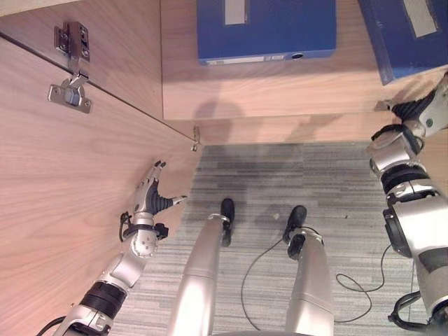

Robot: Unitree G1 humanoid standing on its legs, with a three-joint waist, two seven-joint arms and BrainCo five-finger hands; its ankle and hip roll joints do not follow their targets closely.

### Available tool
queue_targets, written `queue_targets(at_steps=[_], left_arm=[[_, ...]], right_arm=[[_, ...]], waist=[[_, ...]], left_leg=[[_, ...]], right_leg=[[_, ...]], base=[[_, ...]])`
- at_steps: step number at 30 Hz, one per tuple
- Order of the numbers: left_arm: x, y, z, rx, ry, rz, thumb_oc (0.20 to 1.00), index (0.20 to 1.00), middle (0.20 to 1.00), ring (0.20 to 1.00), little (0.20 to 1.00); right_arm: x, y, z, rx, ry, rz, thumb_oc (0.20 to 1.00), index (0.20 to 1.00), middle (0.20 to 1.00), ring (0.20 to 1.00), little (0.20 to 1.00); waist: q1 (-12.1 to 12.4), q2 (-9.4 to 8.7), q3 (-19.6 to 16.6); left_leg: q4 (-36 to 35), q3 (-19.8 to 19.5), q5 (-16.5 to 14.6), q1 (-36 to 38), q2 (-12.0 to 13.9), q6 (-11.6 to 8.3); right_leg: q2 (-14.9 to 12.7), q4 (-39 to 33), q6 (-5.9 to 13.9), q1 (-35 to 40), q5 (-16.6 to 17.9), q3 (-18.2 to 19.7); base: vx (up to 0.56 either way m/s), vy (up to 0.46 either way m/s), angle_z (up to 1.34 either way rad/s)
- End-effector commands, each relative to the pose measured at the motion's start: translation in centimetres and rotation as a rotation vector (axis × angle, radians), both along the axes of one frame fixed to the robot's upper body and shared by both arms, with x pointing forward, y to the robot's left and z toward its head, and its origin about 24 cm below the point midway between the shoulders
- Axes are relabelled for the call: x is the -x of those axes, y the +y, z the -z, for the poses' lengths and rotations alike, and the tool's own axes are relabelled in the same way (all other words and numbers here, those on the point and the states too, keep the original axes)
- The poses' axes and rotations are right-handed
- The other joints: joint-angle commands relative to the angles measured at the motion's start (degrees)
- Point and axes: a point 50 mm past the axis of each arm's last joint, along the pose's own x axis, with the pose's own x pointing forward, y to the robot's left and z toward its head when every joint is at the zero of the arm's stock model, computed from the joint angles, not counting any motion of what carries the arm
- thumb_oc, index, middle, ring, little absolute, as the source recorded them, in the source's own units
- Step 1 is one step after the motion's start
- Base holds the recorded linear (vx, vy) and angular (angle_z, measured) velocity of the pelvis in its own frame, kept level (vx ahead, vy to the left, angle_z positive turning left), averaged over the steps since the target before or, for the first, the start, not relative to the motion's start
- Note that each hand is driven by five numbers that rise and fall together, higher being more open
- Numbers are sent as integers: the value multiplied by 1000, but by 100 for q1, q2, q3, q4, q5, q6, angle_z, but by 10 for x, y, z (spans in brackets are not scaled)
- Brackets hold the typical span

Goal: Put the empty folder in the office cabinet

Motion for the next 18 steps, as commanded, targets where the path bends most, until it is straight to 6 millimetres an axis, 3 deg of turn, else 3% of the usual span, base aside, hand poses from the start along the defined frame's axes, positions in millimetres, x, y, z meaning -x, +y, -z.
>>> queue_targets(at_steps=[1, 4, 8, 11, 16, 18], left_arm=[[1, 1, -13, 19, -86, -14, 1000, 1000, 1000, 1000, 1000], [1, 0, -12, 18, -74, 11, 1000, 1000, 1000, 1000, 1000], [1, -2, -13, 17, -64, 40, 1000, 1000, 1000, 1000, 1000], [2, -3, -14, 9, -57, 63, 1000, 1000, 1000, 1000, 1000], [0, -2, -11, -4, -16, 88, 1000, 1000, 1000, 1000, 1000], [1, -3, -10, -1, -6, 97, 1000, 1000, 1000, 1000, 1000]], right_arm=[[10, -21, -37, 176, -1, 44, 1000, 1000, 1000, 1000, 1000], [12, -34, -48, 152, 87, 27, 1000, 1000, 1000, 1000, 1000], [10, -36, -47, 224, 241, 18, 1000, 1000, 1000, 1000, 1000], [4, -30, -43, 238, 331, -36, 1000, 1000, 1000, 1000, 1000], [-6, -16, -34, 118, 384, -144, 1000, 1000, 1000, 1000, 1000], [-5, -19, -30, 72, 369, -137, 1000, 1000, 1000, 1000, 1000]], waist=[[47, 224, 55], [101, 173, 67], [162, 150, 98], [216, 135, 136], [273, 88, 171], [316, 99, 187]], left_leg=[[-267, -594, -391, -120, -284, 224], [-283, -602, -376, -97, -275, 209], [-282, -619, -370, -71, -274, 208], [-295, -628, -353, -47, -275, 196], [-359, -641, -325, 46, -271, 198], [-396, -648, -305, 69, -283, 202]], right_leg=[[-11, -621, -225, 385, -323, -639], [-35, -619, -238, 408, -325, -652], [-52, -602, -258, 432, -341, -664], [-61, -610, -260, 459, -347, -677], [-64, -629, -278, 522, -347, -719], [-83, -630, -271, 542, -345, -725]], base=[[0, 0, 0], [0, 0, 0], [4, -8, 1], [11, -21, 5], [5, -12, 0], [0, 0, 0]])
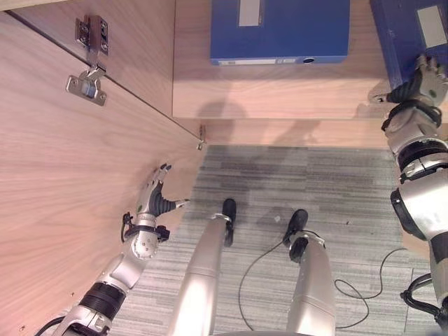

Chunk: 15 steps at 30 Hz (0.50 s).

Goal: Put the empty folder in the office cabinet

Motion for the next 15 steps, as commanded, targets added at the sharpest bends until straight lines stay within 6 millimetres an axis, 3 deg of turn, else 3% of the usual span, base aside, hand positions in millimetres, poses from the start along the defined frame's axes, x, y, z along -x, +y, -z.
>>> queue_targets(at_steps=[1, 7, 13, 15], left_arm=[[0, 3, -17, 22, -65, 28, 1000, 1000, 1000, 1000, 1000], [2, 2, -16, 20, -41, 50, 1000, 1000, 1000, 1000, 1000], [5, 0, -17, 21, -30, 78, 1000, 1000, 1000, 1000, 1000], [9, 1, -17, 17, -19, 89, 1000, 1000, 1000, 1000, 1000]], right_arm=[[9, -18, -6, -51, -9, 55, 1000, 1000, 1000, 1000, 1000], [20, -34, 27, -371, -42, 120, 1000, 1000, 1000, 1000, 1000], [31, -49, 45, -375, 26, 194, 1000, 1000, 1000, 1000, 1000], [39, -60, 43, -277, 93, 232, 1000, 1000, 1000, 1000, 1000]], waist=[[175, 128, 186], [330, 249, 182], [423, 342, 178], [483, 369, 176]], left_leg=[[-354, -463, -341, 37, -292, 265], [-445, -455, -297, 11, -363, 297], [-436, -475, -292, -24, -386, 316], [-433, -478, -284, -44, -396, 323]], right_leg=[[-32, -637, -230, 392, -319, -527], [-68, -603, -221, 341, -357, -558], [-113, -547, -209, 286, -382, -565], [-138, -514, -201, 254, -387, -561]], base=[[0, 0, 0], [0, 0, 0], [2, 2, 1], [7, -2, 6]])
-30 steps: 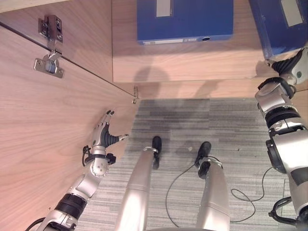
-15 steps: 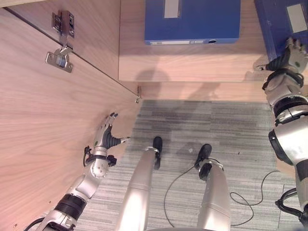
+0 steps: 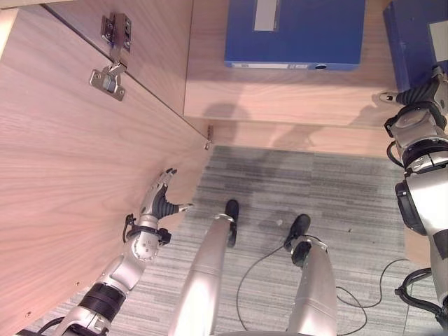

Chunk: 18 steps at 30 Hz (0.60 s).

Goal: Put the empty folder in the office cabinet

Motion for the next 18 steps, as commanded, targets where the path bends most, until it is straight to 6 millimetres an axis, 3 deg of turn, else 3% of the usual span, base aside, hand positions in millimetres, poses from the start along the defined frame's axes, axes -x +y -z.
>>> queue_targets(at_steps=[1, 2, 4, 5, 8, 11, 12, 14, 16, 17, 18], left_arm=[[9, 5, -13, 5, -51, 32, 1000, 1000, 1000, 1000, 1000], [10, 5, -16, -8, -59, 45, 1000, 1000, 1000, 1000, 1000], [13, 5, -21, -9, -67, 56, 1000, 1000, 1000, 1000, 1000], [12, 5, -22, -4, -69, 58, 1000, 1000, 1000, 1000, 1000], [6, 8, -18, 10, -57, 23, 1000, 1000, 1000, 1000, 1000], [1, 9, -16, -5, -50, 3, 1000, 1000, 1000, 1000, 1000], [-1, 11, -14, -21, -42, -4, 1000, 1000, 1000, 1000, 1000], [-3, 11, -12, -20, -39, -12, 1000, 1000, 1000, 1000, 1000], [-3, 11, -11, -8, -34, -15, 1000, 1000, 1000, 1000, 1000], [-2, 13, -10, -1, -36, -20, 1000, 1000, 1000, 1000, 1000], [-2, 13, -11, -1, -37, -20, 1000, 1000, 1000, 1000, 1000]], right_arm=[[28, -39, 33, 149, 314, 130, 1000, 1000, 1000, 1000, 1000], [28, -40, 32, 271, 398, 132, 1000, 1000, 1000, 1000, 1000], [28, -40, 33, 280, 419, 112, 1000, 1000, 1000, 1000, 1000], [25, -37, 38, 212, 387, 81, 1000, 1000, 1000, 1000, 1000], [8, -16, 38, -221, 83, -92, 1000, 1000, 1000, 1000, 1000], [-10, 10, 3, -556, -296, -238, 1000, 1000, 1000, 1000, 1000], [-20, 31, -22, -661, -441, -344, 1000, 1000, 1000, 1000, 1000], [-27, 50, -41, -749, -548, -430, 1000, 1000, 1000, 1000, 1000], [-28, 62, -63, -845, -675, -502, 1000, 1000, 1000, 1000, 1000], [-24, 58, -78, -899, -774, -519, 1000, 1000, 1000, 1000, 1000], [-24, 58, -78, -902, -778, -519, 1000, 1000, 1000, 1000, 1000]], waist=[[221, 386, 165], [265, 379, 184], [290, 433, 219], [302, 461, 233], [259, 452, 236], [273, 426, 238], [278, 398, 244], [266, 378, 249], [282, 363, 219], [291, 355, 201], [292, 351, 202]], left_leg=[[-341, -402, -308, -134, -351, 356], [-349, -408, -297, -138, -354, 353], [-331, -432, -289, -148, -359, 351], [-320, -444, -288, -159, -364, 350], [-257, -429, -309, -184, -328, 344], [-217, -409, -301, -239, -282, 328], [-152, -410, -307, -313, -239, 307], [-98, -416, -313, -378, -224, 295], [-104, -423, -311, -409, -224, 276], [-132, -429, -305, -423, -229, 262], [-135, -431, -302, -427, -232, 261]], right_leg=[[-98, -494, -150, 136, -341, -473], [-109, -501, -147, 135, -339, -477], [-112, -487, -150, 137, -345, -489], [-103, -468, -152, 130, -351, -497], [-53, -402, -165, 82, -384, -492], [-27, -347, -162, -19, -367, -449], [-10, -300, -174, -83, -377, -434], [-4, -257, -187, -133, -391, -435], [-27, -232, -191, -154, -406, -451], [-50, -224, -187, -173, -409, -466], [-52, -224, -186, -177, -408, -467]], base=[[-2, -3, 8], [-2, -18, 9], [-2, -18, 4], [0, 0, 0], [9, -21, 0], [-3, -8, -3], [-13, -14, -4], [-9, -15, -7], [1, -12, -3], [0, 0, 0], [0, 0, 0]])
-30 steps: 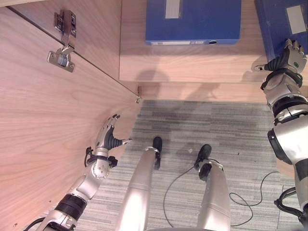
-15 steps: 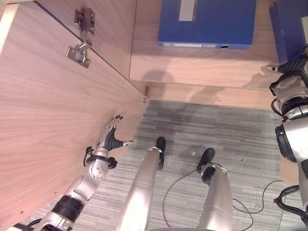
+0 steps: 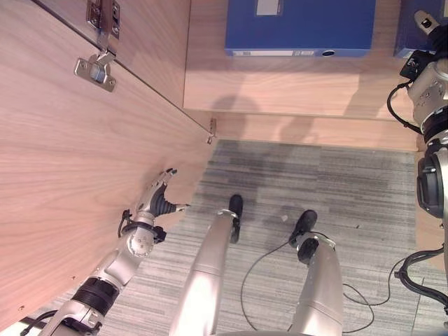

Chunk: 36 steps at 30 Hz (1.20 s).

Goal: Put the empty folder in the office cabinet

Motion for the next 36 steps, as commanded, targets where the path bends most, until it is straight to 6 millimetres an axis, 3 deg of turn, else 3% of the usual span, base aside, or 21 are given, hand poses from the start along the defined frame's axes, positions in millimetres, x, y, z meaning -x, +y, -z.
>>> queue_targets(at_steps=[1, 4, 15, 18, 21, 22, 25, 30, 36], left_arm=[[4, 5, -12, 74, -84, -35, 1000, 1000, 1000, 1000, 1000], [6, 10, -7, 73, -71, -58, 1000, 1000, 1000, 1000, 1000], [5, 14, -1, 84, -45, -89, 1000, 1000, 1000, 1000, 1000], [8, 17, 5, 92, -25, -117, 1000, 1000, 1000, 1000, 1000], [10, 22, 10, 103, -28, -176, 1000, 1000, 1000, 1000, 1000], [11, 24, 6, 96, -65, -197, 1000, 1000, 1000, 1000, 1000], [10, 25, 3, 62, -123, -226, 1000, 1000, 1000, 1000, 1000], [10, 24, -12, 52, -193, -208, 1000, 1000, 1000, 1000, 1000], [5, 23, -16, 49, -213, -209, 1000, 1000, 1000, 1000, 1000]], right_arm=[[-13, 32, -7, -76, -177, -210, 1000, 1000, 1000, 1000, 1000], [-8, 27, -21, -79, -241, -202, 1000, 1000, 1000, 1000, 1000], [-11, 33, -14, 0, -169, -177, 1000, 1000, 1000, 1000, 1000], [-14, 48, -20, 151, -112, -138, 1000, 1000, 1000, 1000, 1000], [-17, 76, -28, 416, -72, -8, 1000, 1000, 1000, 1000, 1000], [-15, 93, -32, 632, -68, 103, 1000, 1000, 1000, 1000, 1000], [-3, 107, -43, 927, -112, 377, 1000, 1000, 1000, 1000, 1000], [13, 90, -56, 1188, -65, 713, 1000, 1000, 1000, 1000, 1000], [22, 78, -54, 1225, -47, 832, 1000, 1000, 1000, 1000, 1000]], waist=[[265, 239, 163], [250, 178, 150], [81, 92, 133], [-22, 91, 142], [-168, 98, 174], [-209, 139, 190], [-235, 197, 199], [-189, 263, 175], [-185, 245, 131]], left_leg=[[-400, -463, -286, -87, -268, 277], [-412, -467, -277, -95, -261, 269], [-476, -447, -281, -22, -202, 280], [-496, -440, -270, -8, -190, 284], [-551, -388, -277, 53, -188, 315], [-590, -397, -275, 63, -209, 341], [-633, -413, -274, 88, -255, 363], [-612, -418, -312, 97, -328, 387], [-623, -427, -319, 106, -359, 388]], right_leg=[[-10, -563, -149, 233, -339, -487], [-10, -570, -140, 234, -339, -498], [21, -691, -169, 327, -306, -497], [56, -751, -178, 363, -264, -481], [99, -863, -187, 442, -192, -465], [111, -908, -172, 462, -167, -470], [120, -972, -153, 503, -161, -482], [104, -982, -115, 498, -158, -476], [95, -1032, -88, 503, -139, -463]], base=[[0, 0, 0], [0, 0, 0], [0, 0, 0], [-8, 12, 0], [-36, 56, -11], [-16, 39, -24], [-9, 18, -8], [4, 0, 1], [2, 1, 1]])
